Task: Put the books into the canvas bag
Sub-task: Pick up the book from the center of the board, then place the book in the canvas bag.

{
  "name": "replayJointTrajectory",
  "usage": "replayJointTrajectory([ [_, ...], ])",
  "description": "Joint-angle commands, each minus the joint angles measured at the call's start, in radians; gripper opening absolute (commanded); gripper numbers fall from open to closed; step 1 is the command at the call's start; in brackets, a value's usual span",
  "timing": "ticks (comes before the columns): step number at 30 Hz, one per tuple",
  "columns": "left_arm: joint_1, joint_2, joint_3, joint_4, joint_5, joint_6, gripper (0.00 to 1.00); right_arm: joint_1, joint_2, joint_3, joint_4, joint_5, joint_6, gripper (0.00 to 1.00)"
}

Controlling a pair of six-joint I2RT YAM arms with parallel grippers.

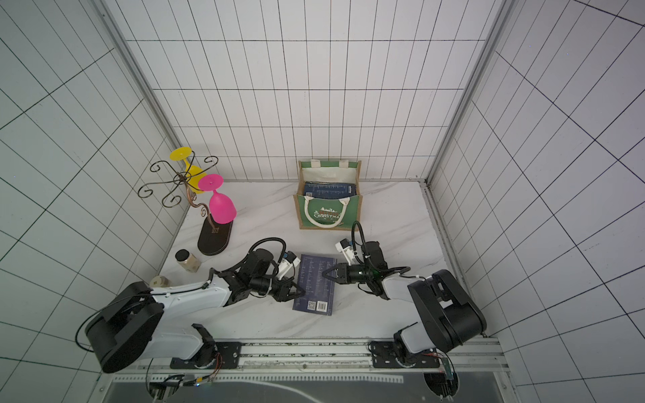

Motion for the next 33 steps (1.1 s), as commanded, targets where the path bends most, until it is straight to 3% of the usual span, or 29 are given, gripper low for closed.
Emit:
replayJointTrajectory([
  [1,-0.006,-0.009,0.042,0.022,0.001,-0.004,0.56,-0.001,-0.079,-0.031,0.069,-0.033,0.026,0.0],
  [7,0.047,-0.11,0.029,-0.003,-0.053,-0.041,0.77,-0.003,-0.29,0.072,-0.118,0.003,-0.015,0.0],
  [11,0.129,-0.219,-0.017,0.049,-0.014,-0.112,0.87,-0.012,-0.424,0.156,-0.237,0.163,-0.007,0.0],
  [14,0.15,-0.32,-0.052,0.182,0.062,-0.177,0.97,-0.015,-0.513,0.168,-0.221,0.313,0.1,0.0],
  [18,0.138,-0.385,-0.047,0.242,-0.014,-0.277,0.97,0.009,-0.613,0.084,-0.017,0.457,0.286,0.0],
  [22,0.133,-0.351,-0.03,0.291,-0.036,-0.336,0.97,0.095,-0.668,0.089,0.0,0.62,0.284,0.0],
  [30,0.129,-0.226,-0.029,0.74,0.014,-0.62,0.97,0.191,-0.703,0.027,0.12,0.74,0.326,0.0],
  [33,0.131,-0.214,-0.022,0.839,0.026,-0.674,0.75,0.203,-0.722,0.003,0.126,0.771,0.329,0.0],
])
